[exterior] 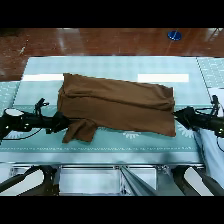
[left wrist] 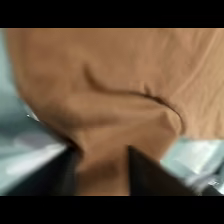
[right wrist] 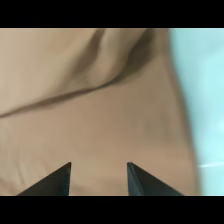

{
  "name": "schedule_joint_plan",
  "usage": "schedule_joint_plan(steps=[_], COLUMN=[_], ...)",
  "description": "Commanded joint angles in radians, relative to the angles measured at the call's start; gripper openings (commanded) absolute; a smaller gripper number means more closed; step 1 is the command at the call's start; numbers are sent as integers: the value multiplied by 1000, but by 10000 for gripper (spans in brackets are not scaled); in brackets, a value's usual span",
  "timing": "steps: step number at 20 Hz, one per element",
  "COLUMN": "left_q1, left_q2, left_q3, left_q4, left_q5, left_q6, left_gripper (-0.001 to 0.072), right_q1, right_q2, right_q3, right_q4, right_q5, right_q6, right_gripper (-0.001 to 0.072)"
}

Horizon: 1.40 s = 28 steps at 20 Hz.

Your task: Fold the shirts.

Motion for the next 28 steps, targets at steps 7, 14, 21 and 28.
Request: schedule_joint_plan(steps=[7,14,21,28], left_q1=[-32,-32,-6,-5], left_q2=[-52,-52,-52,-181], left_q3=[156,157,242,671], left_q4=[-6,-5,2,2], left_q5=[-61,-50,-107,-106], left_q6=[22,22,23,-81], left_gripper=[18,18,18,17], right_q1=[-69,-28,135,168], right_q2=[-12,-105,-220,-313], right_q3=[-85,-105,29,430], right_q4=[-354,-157,-30,-35], right_q5=[216,-1,-2,79], right_q6=[172,151,18,49], right_gripper=[408,406,25,24])
